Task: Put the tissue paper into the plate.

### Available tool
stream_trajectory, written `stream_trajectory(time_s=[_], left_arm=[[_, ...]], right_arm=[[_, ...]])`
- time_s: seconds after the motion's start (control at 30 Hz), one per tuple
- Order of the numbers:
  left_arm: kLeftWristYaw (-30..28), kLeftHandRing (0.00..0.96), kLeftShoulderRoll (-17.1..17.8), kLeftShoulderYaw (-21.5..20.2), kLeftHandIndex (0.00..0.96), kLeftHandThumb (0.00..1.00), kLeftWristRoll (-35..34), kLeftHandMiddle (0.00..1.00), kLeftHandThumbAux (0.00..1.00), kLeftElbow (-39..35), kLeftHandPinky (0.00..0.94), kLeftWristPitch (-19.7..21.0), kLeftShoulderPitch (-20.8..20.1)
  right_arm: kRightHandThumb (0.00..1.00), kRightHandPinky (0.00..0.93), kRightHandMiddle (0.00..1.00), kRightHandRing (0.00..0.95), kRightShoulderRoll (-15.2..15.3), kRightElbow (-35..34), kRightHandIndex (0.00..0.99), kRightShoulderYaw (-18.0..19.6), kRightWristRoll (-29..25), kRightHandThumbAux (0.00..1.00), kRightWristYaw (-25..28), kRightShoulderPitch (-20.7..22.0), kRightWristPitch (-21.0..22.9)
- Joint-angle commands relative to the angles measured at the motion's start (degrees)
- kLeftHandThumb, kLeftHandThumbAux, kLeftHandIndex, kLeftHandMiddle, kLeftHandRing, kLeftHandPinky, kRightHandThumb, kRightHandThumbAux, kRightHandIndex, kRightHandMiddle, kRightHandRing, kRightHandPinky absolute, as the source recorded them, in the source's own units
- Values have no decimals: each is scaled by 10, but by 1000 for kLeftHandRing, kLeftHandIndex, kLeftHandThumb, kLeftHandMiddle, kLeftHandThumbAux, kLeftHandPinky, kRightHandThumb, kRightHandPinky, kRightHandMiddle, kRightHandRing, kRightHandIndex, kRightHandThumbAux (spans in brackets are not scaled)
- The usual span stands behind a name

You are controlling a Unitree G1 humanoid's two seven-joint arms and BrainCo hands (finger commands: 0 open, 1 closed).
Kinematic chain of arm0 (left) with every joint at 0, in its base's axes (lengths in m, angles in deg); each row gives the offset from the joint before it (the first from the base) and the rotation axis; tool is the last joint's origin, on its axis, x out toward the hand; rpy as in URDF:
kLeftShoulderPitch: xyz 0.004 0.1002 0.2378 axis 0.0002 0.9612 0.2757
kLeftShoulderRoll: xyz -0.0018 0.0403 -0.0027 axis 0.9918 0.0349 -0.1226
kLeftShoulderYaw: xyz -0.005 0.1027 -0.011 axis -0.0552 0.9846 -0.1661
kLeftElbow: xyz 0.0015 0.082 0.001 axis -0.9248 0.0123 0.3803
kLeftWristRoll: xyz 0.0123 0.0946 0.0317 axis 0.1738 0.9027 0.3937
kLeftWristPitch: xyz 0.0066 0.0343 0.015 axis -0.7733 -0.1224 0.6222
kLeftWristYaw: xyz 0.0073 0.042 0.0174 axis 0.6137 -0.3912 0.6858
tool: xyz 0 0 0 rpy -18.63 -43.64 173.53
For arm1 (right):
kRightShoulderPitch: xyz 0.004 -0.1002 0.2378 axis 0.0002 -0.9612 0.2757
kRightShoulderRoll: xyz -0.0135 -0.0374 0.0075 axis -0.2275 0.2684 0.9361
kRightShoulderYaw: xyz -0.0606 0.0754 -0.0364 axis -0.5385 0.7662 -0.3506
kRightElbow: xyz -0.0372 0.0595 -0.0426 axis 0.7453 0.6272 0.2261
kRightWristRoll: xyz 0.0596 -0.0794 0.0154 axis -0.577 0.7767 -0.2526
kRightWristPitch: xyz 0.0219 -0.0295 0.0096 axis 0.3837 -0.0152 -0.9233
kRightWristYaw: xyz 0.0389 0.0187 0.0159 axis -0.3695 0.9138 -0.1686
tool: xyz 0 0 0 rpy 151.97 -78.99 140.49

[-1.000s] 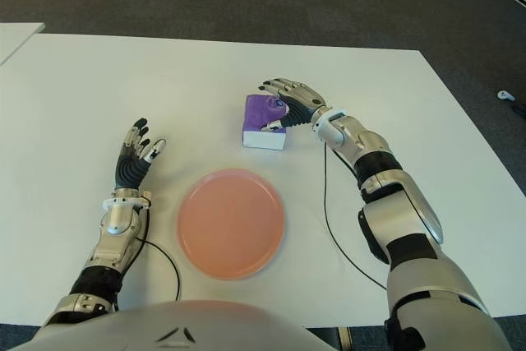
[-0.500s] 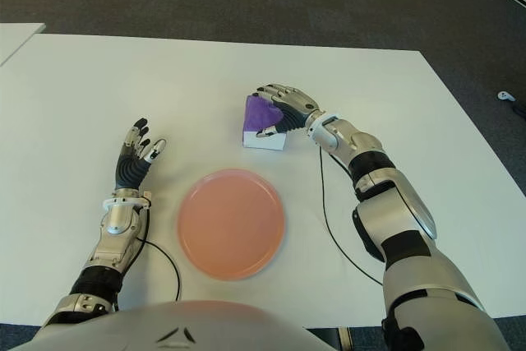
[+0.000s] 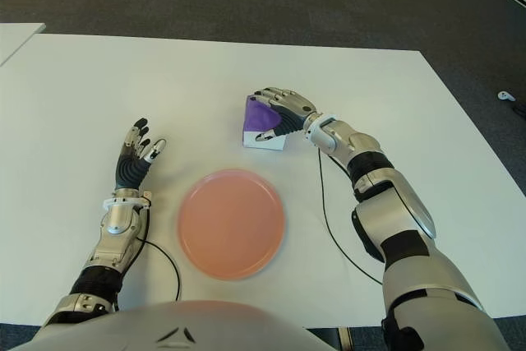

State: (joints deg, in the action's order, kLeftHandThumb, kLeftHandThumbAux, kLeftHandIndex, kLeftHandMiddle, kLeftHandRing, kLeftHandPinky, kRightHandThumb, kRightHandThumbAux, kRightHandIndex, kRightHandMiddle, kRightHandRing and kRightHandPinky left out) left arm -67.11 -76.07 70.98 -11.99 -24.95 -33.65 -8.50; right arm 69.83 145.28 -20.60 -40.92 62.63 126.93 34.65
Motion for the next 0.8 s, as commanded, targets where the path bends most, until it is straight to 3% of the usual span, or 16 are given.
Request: stream_trajectory(time_s=[0.03,0.4,0.8], left_arm=[[3,0,-1,0,0,0,5,0,486,30,0,-3,25],[5,0,-1,-1,0,0,6,0,475,29,0,-2,25],[3,0,-2,-1,0,0,5,0,473,25,0,1,29]], right_arm=[[303,0,0,0,-5,3,0,-5,6,425,5,-1,5],[305,0,0,0,-6,5,0,-6,6,429,6,-3,8],[302,0,0,0,-11,45,0,-4,7,433,-12,11,40]])
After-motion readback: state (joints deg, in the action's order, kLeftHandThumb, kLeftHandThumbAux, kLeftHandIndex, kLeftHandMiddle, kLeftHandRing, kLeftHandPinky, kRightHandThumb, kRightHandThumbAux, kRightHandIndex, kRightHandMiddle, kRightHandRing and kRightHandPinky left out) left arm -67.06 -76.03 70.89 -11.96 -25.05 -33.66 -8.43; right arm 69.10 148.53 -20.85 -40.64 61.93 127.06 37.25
